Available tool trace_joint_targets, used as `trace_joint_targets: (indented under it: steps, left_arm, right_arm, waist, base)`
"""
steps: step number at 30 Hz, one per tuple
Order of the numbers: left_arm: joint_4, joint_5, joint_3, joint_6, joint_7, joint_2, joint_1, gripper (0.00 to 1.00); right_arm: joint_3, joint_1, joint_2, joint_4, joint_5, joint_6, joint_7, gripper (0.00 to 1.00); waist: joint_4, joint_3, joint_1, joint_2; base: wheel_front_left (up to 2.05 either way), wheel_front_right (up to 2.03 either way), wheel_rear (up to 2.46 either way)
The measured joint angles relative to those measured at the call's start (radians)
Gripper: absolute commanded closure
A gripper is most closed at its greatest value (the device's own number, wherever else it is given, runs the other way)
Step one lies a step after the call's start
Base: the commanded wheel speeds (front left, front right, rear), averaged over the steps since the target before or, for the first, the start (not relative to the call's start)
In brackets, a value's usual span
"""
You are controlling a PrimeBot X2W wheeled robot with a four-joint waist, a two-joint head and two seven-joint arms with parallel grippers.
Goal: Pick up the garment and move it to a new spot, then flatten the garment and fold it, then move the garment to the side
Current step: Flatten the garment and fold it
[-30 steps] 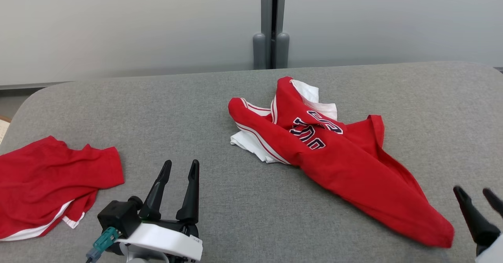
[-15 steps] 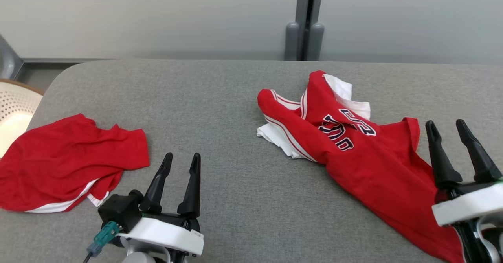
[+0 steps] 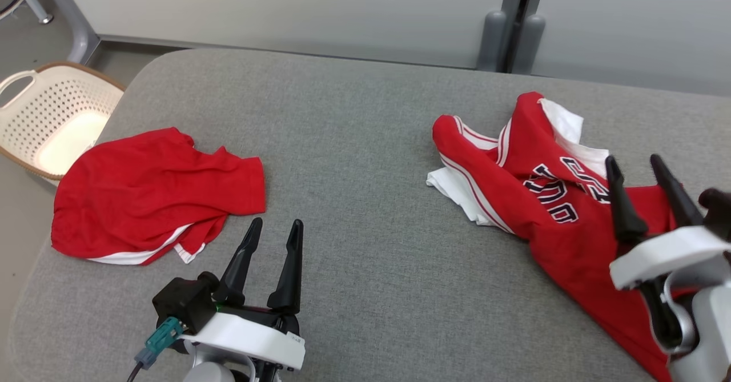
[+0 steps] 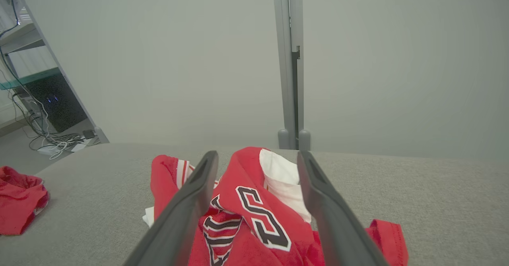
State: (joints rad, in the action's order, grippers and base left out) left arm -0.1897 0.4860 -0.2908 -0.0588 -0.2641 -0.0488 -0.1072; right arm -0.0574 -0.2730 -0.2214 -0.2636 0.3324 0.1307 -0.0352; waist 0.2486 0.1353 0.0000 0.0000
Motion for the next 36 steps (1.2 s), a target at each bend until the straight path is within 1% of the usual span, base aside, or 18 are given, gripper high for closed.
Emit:
trace_joint_targets:
  steps: [3,6,10,14,18,21,22,23,24,25,29,36]
  left_arm:
    - [0.003,0.006,-0.009,0.000,0.000,0.000,-0.005,0.00]
    - [0.004,0.009,-0.023,0.000,0.000,0.001,-0.025,0.00]
    - [0.005,0.018,-0.044,0.002,0.000,0.000,-0.045,0.00]
    - [0.005,0.027,-0.063,0.007,0.000,0.000,-0.051,0.00]
    - [0.003,0.034,-0.067,0.009,0.000,0.001,-0.063,0.00]
    - [0.003,0.037,-0.069,0.009,0.000,0.000,-0.064,0.00]
    - [0.003,0.038,-0.071,0.009,0.000,0.000,-0.066,0.00]
    - [0.003,0.040,-0.072,0.009,0.000,0.000,-0.069,0.00]
    - [0.003,0.043,-0.073,0.012,0.000,0.000,-0.072,0.00]
    - [0.003,0.044,-0.074,0.013,0.000,0.000,-0.077,0.00]
    - [0.006,0.053,-0.081,0.017,0.000,0.000,-0.086,0.00]
    - [0.004,0.054,-0.083,0.022,0.000,0.001,-0.086,0.00]
  right_arm:
    - [0.035,-0.076,-0.007,-0.059,-0.027,0.000,0.056,0.00]
    - [0.040,-0.156,-0.039,-0.127,-0.044,0.000,0.127,0.00]
    - [-0.015,-0.243,-0.100,-0.211,-0.054,0.000,0.210,0.00]
    - [-0.076,-0.290,-0.157,-0.283,-0.035,0.000,0.282,0.00]
    - [-0.137,-0.323,-0.199,-0.333,-0.012,0.000,0.329,0.00]
    - [-0.164,-0.344,-0.219,-0.367,0.003,0.000,0.349,0.00]
    - [-0.169,-0.350,-0.224,-0.377,0.009,0.000,0.354,0.08]
    - [-0.175,-0.357,-0.228,-0.387,0.010,0.000,0.356,0.85]
    - [-0.179,-0.366,-0.234,-0.397,0.009,0.000,0.356,0.85]
    - [-0.181,-0.373,-0.238,-0.405,0.009,0.000,0.354,1.00]
    - [-0.182,-0.399,-0.241,-0.432,0.022,0.000,0.334,1.00]
    - [-0.175,-0.447,-0.258,-0.452,0.009,0.000,0.269,1.00]
  waist:
    - [0.013,0.023,0.0000,0.0000]
    - [0.027,0.049,0.0000,0.0000]
    - [0.051,0.086,0.0000,0.0000]
    - [0.079,0.116,0.0000,0.0000]
    - [0.100,0.140,0.0000,0.0000]
    - [0.109,0.153,0.0000,0.0000]
    - [0.111,0.156,0.0000,0.0000]
    - [0.113,0.160,0.0000,0.0000]
    - [0.115,0.163,0.0000,0.0000]
    - [0.116,0.165,0.0000,0.0000]
    - [0.116,0.167,0.0000,0.0000]
    - [0.113,0.148,0.0000,0.0000]
  base:
    - [0.00,0.00,0.00]
    - [0.00,0.00,0.00]
    - [0.00,0.00,0.00]
    - [0.00,0.00,0.00]
    - [0.00,0.00,0.00]
    - [0.00,0.00,0.00]
    - [0.00,0.00,0.00]
    - [0.00,0.00,0.00]
    - [0.00,0.00,0.00]
    - [0.00,0.00,0.00]
    - [0.00,0.00,0.00]
    - [0.00,0.00,0.00]
